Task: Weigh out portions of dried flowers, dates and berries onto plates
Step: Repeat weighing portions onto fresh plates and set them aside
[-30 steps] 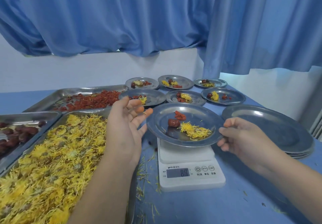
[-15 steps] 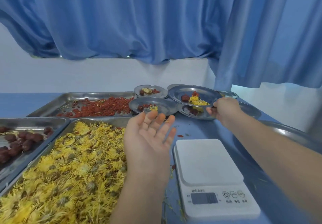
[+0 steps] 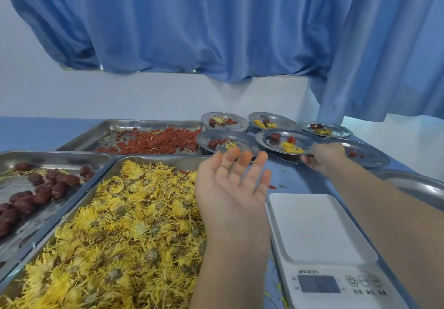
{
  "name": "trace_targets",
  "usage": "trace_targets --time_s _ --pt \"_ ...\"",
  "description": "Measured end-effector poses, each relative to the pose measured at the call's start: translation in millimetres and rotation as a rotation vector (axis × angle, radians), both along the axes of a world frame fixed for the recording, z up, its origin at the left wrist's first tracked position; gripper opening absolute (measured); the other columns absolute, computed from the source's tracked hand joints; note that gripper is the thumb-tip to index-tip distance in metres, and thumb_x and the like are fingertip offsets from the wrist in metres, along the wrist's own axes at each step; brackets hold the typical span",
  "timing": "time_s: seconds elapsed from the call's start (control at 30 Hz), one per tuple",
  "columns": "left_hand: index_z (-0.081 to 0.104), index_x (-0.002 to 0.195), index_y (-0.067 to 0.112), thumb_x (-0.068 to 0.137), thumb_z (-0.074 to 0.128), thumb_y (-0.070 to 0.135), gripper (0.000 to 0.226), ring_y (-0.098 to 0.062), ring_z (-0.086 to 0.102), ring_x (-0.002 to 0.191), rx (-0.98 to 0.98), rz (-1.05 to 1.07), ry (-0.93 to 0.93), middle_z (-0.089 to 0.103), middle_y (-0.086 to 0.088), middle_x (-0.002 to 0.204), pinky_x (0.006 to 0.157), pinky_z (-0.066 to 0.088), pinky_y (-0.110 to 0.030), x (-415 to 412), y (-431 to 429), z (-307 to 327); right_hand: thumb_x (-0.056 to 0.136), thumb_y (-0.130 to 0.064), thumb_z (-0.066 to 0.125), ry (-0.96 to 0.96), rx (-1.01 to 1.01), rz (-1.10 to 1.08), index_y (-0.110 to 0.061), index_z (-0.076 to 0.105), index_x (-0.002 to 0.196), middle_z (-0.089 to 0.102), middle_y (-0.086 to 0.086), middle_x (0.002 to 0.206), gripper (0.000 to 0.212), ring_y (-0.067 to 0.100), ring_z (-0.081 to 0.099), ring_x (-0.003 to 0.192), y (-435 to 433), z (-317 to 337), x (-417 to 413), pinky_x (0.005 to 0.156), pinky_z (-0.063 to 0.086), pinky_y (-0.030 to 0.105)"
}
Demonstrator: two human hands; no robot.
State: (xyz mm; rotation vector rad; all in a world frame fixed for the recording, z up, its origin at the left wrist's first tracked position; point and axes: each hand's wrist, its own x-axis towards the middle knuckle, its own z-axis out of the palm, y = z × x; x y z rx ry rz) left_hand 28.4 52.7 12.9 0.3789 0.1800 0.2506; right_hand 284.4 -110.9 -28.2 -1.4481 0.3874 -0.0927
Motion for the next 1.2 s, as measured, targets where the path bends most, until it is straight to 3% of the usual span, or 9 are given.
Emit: trace_targets --time_s 0.13,0.23,0.4,0.5,0.7,0.8,1.0,1.07,1.2 --pt "0.066 0.1 0.01 0.092 0.052 0.036 0.031 -0.032 0.073 0.09 -0.005 0.001 -0.025 0.071 -0.009 0.097 0.083 0.051 -0.043 -1.0 -1.1 0.5 0.093 0.002 0.052 0.056 -0.086 0.048 0.0 0.046 0.131 0.058 0.015 0.082 0.038 0.024 0.057 0.059 -1.5 -1.6 3.0 0.037 0.05 0.025" --pt "0.065 0.096 0.011 0.09 0.052 0.036 0.029 -0.032 0.074 0.087 0.009 -0.01 -0.044 0.067 -0.007 0.086 0.077 0.051 -0.041 -1.8 -2.4 1.0 0.096 -0.01 0.051 0.122 -0.108 0.115 -0.008 0.048 0.127 0.058 0.014 0.083 0.031 0.025 0.058 0.062 -2.3 2.3 2.1 0.039 0.052 0.026" --pt "0.065 0.09 0.013 0.089 0.052 0.037 0.027 -0.026 0.07 0.07 0.04 -0.03 -0.044 0.065 -0.004 0.077 0.066 0.047 -0.034 -1.6 -2.8 -0.1 0.096 -0.013 0.052 0.139 -0.093 0.173 -0.008 0.048 0.097 0.049 0.007 0.087 0.006 0.025 0.056 0.069 -6.2 13.3 -0.8 0.044 0.052 0.027" --pt "0.064 0.088 0.014 0.088 0.052 0.037 0.027 -0.021 0.062 0.06 0.039 -0.034 -0.038 0.062 -0.002 0.072 0.061 0.04 -0.031 -1.3 -2.4 0.1 0.096 -0.014 0.054 0.129 -0.029 0.164 -0.008 0.047 0.105 0.046 0.005 0.091 0.013 0.021 0.052 0.077 -9.1 12.3 -1.1 0.06 0.051 0.029" --pt "0.065 0.082 0.014 0.088 0.052 0.035 0.026 -0.017 0.052 0.055 0.035 -0.051 -0.022 0.057 -0.001 0.067 0.059 0.034 -0.03 -0.9 -4.2 -1.3 0.093 -0.012 0.055 0.072 -0.014 0.089 -0.008 0.049 0.093 0.045 0.008 0.09 0.008 0.021 0.05 0.078 -7.5 17.3 -11.1 0.073 0.052 0.03" --pt "0.065 0.08 0.014 0.089 0.05 0.035 0.026 -0.017 0.049 0.055 0.057 -0.075 -0.023 0.055 -0.001 0.066 0.059 0.033 -0.03 0.1 -7.7 -1.3 0.093 -0.01 0.055 0.062 0.017 0.119 -0.008 0.047 0.104 0.046 0.01 0.097 0.013 0.025 0.055 0.087 -10.2 24.3 -22.2 0.084 0.053 0.035" --pt "0.065 0.078 0.015 0.089 0.051 0.031 0.024 -0.015 0.049 0.054 0.203 -0.137 0.02 0.056 0.0 0.063 0.06 0.032 -0.029 -1.2 -13.0 1.4 0.094 -0.011 0.055 -0.005 0.001 0.29 -0.004 0.053 0.11 0.053 0.013 0.106 0.018 0.027 0.059 0.087 -15.6 43.7 -62.5 0.08 0.056 0.036" --pt "0.064 0.08 0.015 0.089 0.052 0.029 0.021 -0.015 0.049 0.055 0.304 -0.172 0.064 0.056 0.001 0.061 0.058 0.032 -0.028 -1.8 -16.3 2.2 0.092 -0.014 0.059 -0.049 -0.135 0.303 -0.005 0.057 0.11 0.059 0.014 0.106 0.02 0.027 0.064 0.09 -18.8 51.8 -82.5 0.08 0.057 0.034" --pt "0.064 0.084 0.015 0.089 0.053 0.025 0.016 -0.014 0.051 0.054 0.474 -0.221 0.122 0.059 0.002 0.06 0.055 0.034 -0.027 -3.0 -23.4 2.3 0.084 -0.028 0.061 -0.407 -0.849 0.308 -0.025 0.065 0.097 0.069 -0.008 0.091 0.014 0.012 0.065 0.083 -47.7 52.9 -136.5 0.078 0.054 0.03"
